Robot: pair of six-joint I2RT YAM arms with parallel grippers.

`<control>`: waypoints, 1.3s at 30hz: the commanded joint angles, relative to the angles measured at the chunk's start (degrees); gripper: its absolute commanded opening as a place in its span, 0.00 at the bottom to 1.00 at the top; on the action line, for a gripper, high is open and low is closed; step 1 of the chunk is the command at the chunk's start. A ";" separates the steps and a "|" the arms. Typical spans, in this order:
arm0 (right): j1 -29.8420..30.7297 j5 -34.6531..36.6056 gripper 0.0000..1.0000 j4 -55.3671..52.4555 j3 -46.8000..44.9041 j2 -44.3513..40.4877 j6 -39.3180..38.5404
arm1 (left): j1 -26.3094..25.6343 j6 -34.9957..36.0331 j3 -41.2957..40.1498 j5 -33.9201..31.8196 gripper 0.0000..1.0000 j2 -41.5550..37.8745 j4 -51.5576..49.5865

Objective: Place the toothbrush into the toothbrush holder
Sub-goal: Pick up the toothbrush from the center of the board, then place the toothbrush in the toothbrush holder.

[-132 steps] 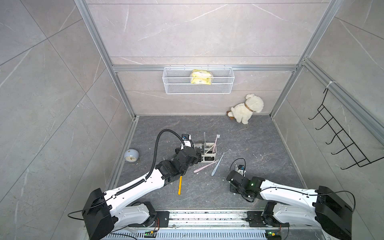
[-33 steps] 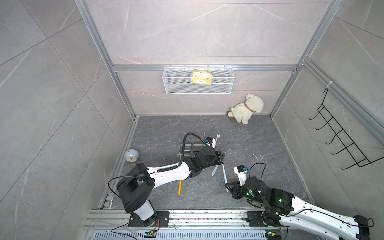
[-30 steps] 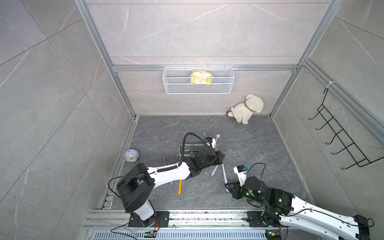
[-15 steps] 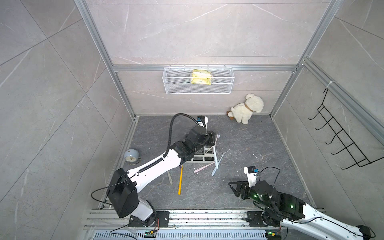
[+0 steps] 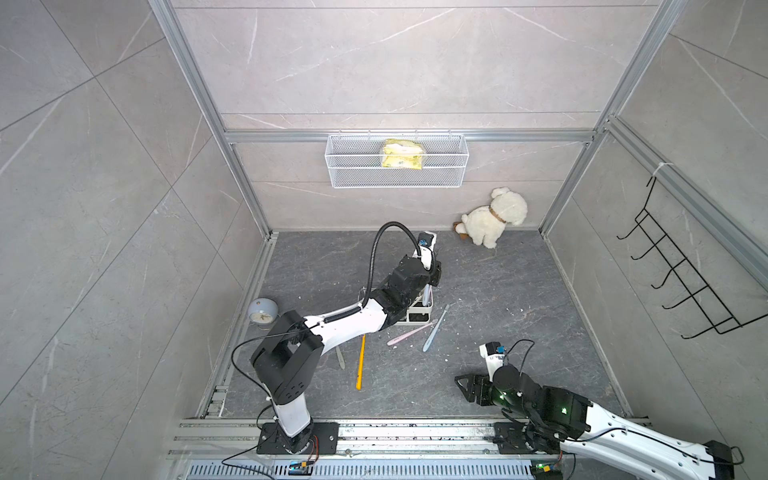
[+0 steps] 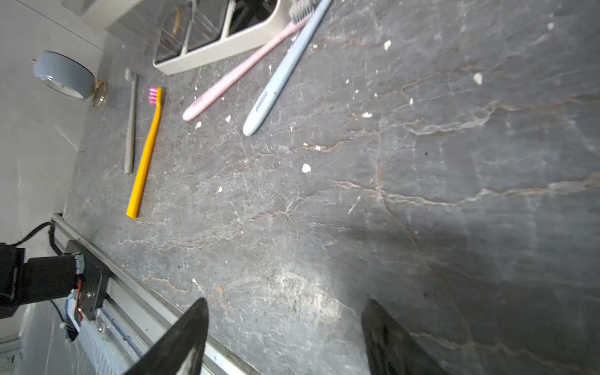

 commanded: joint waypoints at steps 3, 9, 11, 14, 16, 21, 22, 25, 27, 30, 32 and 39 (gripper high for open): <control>0.25 -1.38 0.76 3.90 3.60 6.30 -3.11 | -0.05 3.68 0.32 -3.25 0.00 0.77 12.14; 0.25 -1.79 0.76 8.62 2.77 9.77 -2.70 | -0.88 4.99 -3.13 -5.04 0.00 2.10 17.49; 0.22 -1.75 0.76 9.47 2.41 10.23 -2.42 | -1.34 6.04 -4.53 -5.77 0.00 2.47 19.73; 0.22 -1.48 0.76 9.74 2.21 10.38 -2.12 | -2.35 8.50 -6.03 -7.48 0.00 3.05 23.09; 0.23 -1.17 0.76 9.28 2.30 10.18 -2.17 | -3.02 9.86 -6.77 -9.46 0.00 3.74 25.68; 0.25 -0.02 0.76 8.46 2.32 9.25 -2.01 | -4.47 12.36 -8.42 -12.63 0.00 6.30 32.24; 0.30 0.21 0.76 8.45 2.30 9.19 -2.08 | -4.66 12.81 -8.67 -13.27 0.00 6.96 33.53; 0.29 0.65 0.76 8.89 2.30 9.28 -2.34 | -4.80 13.07 -9.47 -14.83 0.00 8.21 36.45; 0.23 1.05 0.76 9.15 2.30 9.53 -2.30 | -4.73 13.18 -10.05 -15.57 0.00 8.71 37.89; 0.25 1.39 0.76 9.80 2.23 10.23 -2.42 | -4.87 13.12 -11.22 -16.63 0.00 9.54 40.28; 0.27 1.49 0.76 10.33 2.28 10.85 -2.52 | -4.88 13.18 -11.85 -17.07 0.00 10.14 41.63; 0.27 1.49 0.76 11.78 2.39 13.76 -2.70 | -4.96 11.93 -13.14 -17.97 0.00 12.75 45.47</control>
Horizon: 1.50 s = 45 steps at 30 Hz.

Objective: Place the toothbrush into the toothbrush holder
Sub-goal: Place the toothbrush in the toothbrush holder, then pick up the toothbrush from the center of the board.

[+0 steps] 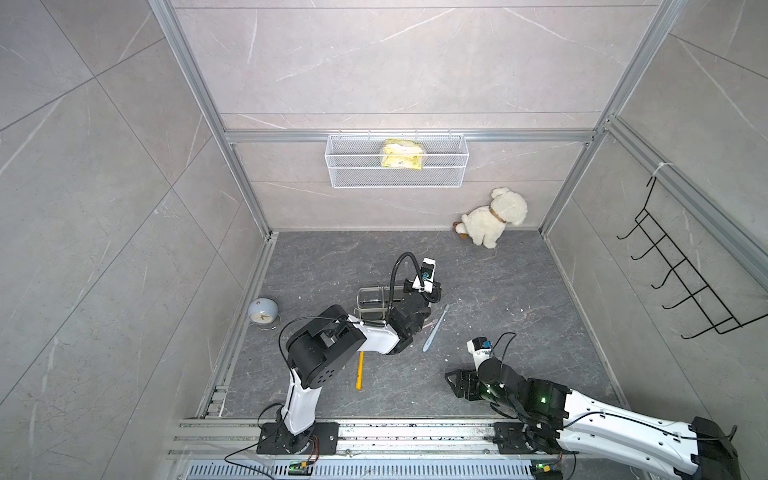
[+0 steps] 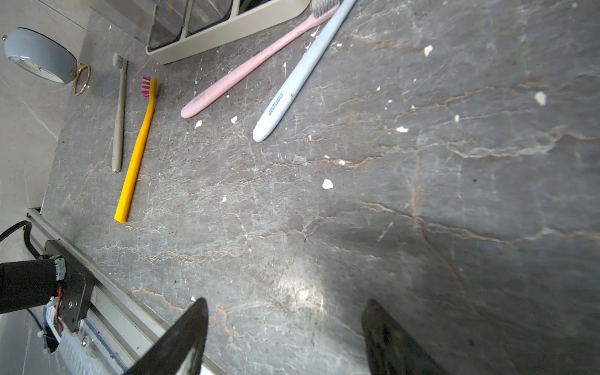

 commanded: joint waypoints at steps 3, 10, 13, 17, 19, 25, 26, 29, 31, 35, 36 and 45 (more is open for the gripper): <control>0.29 1.05 0.76 1.71 0.55 1.54 -0.68 | -0.03 0.06 -1.11 -2.79 0.02 1.50 7.57; 0.27 1.60 0.76 1.91 0.62 1.64 -0.61 | -0.69 0.94 -2.06 -3.21 0.17 1.30 8.72; 0.28 2.00 0.76 1.60 0.97 1.94 -0.50 | -1.54 2.48 -1.81 -3.59 0.32 0.34 8.68; 0.26 3.37 0.77 -0.99 3.04 3.73 0.61 | -2.75 4.66 -0.64 -6.23 0.48 -1.61 6.68; 0.25 4.25 0.80 -3.21 5.20 5.37 1.16 | -3.05 3.29 -0.32 -7.53 0.50 -3.65 3.55; 0.08 8.87 0.86 -12.53 16.81 14.07 2.69 | -3.29 -1.68 -1.36 -10.21 0.74 -11.85 -5.30; -0.20 9.15 0.87 -13.53 18.81 16.16 2.39 | -3.31 -2.46 -2.37 -9.89 0.78 -13.45 -5.09; -2.41 8.53 0.88 -14.39 24.22 22.32 1.80 | -3.29 -6.69 -4.01 -8.50 0.80 -19.97 -12.29; -5.31 6.15 0.89 -12.93 26.49 26.93 1.87 | -3.29 -10.72 -4.02 -6.74 0.81 -25.11 -21.10; -10.28 0.56 0.89 -11.25 33.38 39.12 1.10 | -3.28 -20.58 1.09 -3.34 0.81 -34.24 -50.55; -10.53 0.17 0.89 -12.10 35.61 41.74 0.72 | -3.28 -23.08 2.42 -2.30 0.81 -35.85 -57.24; -11.43 -0.50 0.84 -17.76 49.12 60.40 -0.81 | -3.18 -33.60 -5.12 2.80 0.81 -53.40 -79.55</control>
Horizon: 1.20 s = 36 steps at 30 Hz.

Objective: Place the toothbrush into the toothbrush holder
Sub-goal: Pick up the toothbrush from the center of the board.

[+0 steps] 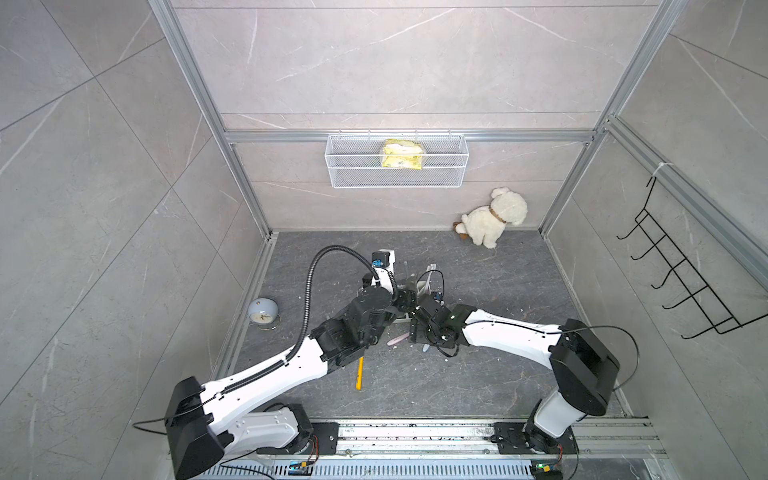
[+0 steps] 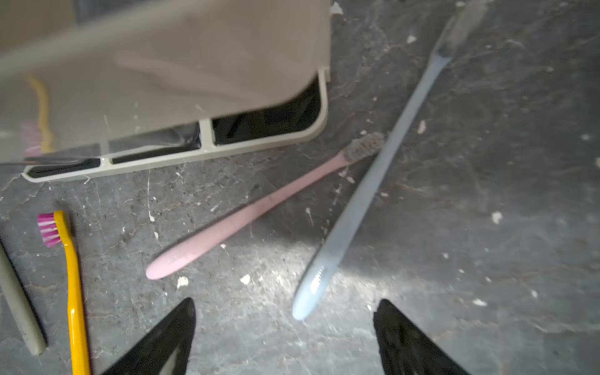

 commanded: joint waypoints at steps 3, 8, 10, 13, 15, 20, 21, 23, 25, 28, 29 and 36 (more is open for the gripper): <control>-0.60 0.29 0.79 -5.45 1.12 5.11 -0.98 | 0.31 -6.42 -5.00 0.06 0.81 -8.79 -15.07; -0.75 2.54 0.57 -5.54 -2.77 5.75 -0.49 | 0.28 -7.59 -7.95 -0.04 0.80 -13.49 -15.90; -0.76 3.33 0.47 -5.74 -4.63 5.03 -0.27 | 0.33 -7.86 -8.47 0.05 0.80 -13.90 -15.95; -0.86 4.26 0.45 -5.43 -8.07 2.50 0.16 | 0.30 -8.25 -8.63 0.67 0.80 -13.10 -15.61; -0.85 4.52 0.45 -4.71 -10.51 0.42 0.40 | 0.35 -8.45 -8.51 1.50 0.80 -12.17 -14.88; -0.85 4.80 0.44 -4.30 -15.10 -4.10 -0.09 | 0.33 -9.05 -7.60 3.46 0.80 -8.71 -12.90; -0.88 5.33 0.42 -4.73 -16.03 -5.11 -0.09 | 0.32 -9.13 -7.39 3.97 0.80 -7.96 -12.64; -1.02 5.72 0.36 -4.94 -18.00 -7.39 -0.37 | 0.31 -9.31 -6.82 4.85 0.80 -6.68 -12.26; -1.20 5.41 0.25 -4.09 -20.49 -10.20 -0.81 | 0.30 -9.55 -6.31 5.35 0.79 -5.70 -12.06; -1.37 3.63 0.20 -1.69 -24.41 -14.88 -1.92 | 0.30 -9.66 -5.63 5.59 0.79 -4.42 -11.61; -1.38 3.18 0.20 -1.11 -25.19 -15.97 -2.42 | 0.31 -9.66 -5.38 5.59 0.79 -4.00 -11.49; -1.36 0.23 0.63 -3.18 -24.93 -24.05 -9.15 | 0.28 -9.83 -2.89 7.53 0.80 1.16 -10.51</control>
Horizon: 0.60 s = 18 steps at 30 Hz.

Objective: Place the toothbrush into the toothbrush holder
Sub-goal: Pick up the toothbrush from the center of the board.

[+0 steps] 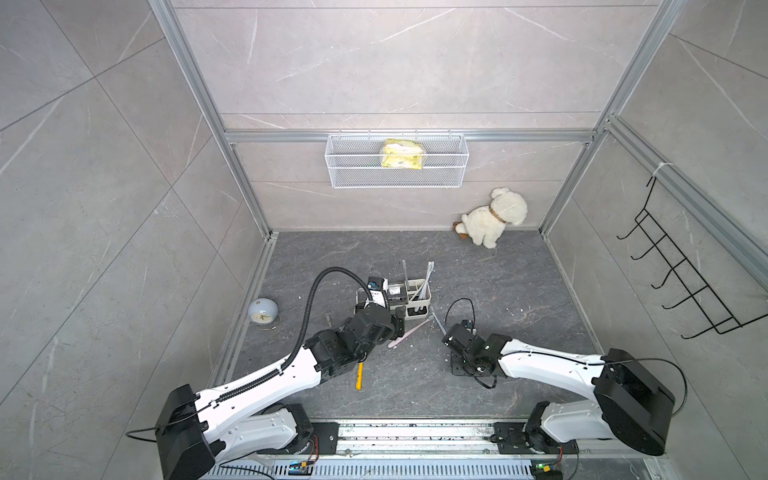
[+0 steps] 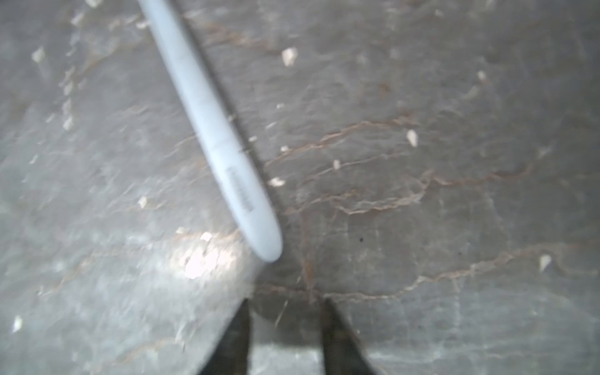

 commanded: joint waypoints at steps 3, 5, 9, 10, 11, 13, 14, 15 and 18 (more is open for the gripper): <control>-0.37 -0.54 0.79 -6.36 6.60 -3.51 -9.15 | 0.09 -1.81 3.60 2.40 0.79 3.30 3.43; -1.18 -0.07 0.80 -8.55 11.65 -0.37 -13.18 | 0.09 -2.09 3.96 2.86 0.79 4.49 4.34; -4.93 -1.80 0.80 -8.52 17.96 7.08 -20.33 | 0.11 -2.47 5.16 3.39 0.79 5.44 4.56; -6.72 -3.60 0.79 -7.17 18.32 8.43 -21.86 | 0.11 -2.55 5.27 3.55 0.79 5.26 4.42; -8.51 -6.13 0.79 -5.49 18.42 9.70 -23.14 | 0.16 -2.58 5.35 3.56 0.79 5.03 4.22; -10.52 -9.18 0.76 -3.59 18.67 11.93 -24.58 | 0.15 -2.62 5.28 3.30 0.79 4.36 3.58; -11.03 -10.07 0.75 -3.39 18.98 13.26 -25.12 | 0.12 -2.68 5.17 3.05 0.79 3.88 3.13; -11.22 -10.77 0.73 -3.08 19.08 14.60 -25.51 | 0.10 -2.81 4.95 2.79 0.79 3.35 2.88; -11.28 -12.60 0.67 -1.39 17.81 17.25 -25.41 | 0.16 -3.13 4.16 2.03 0.79 2.11 2.70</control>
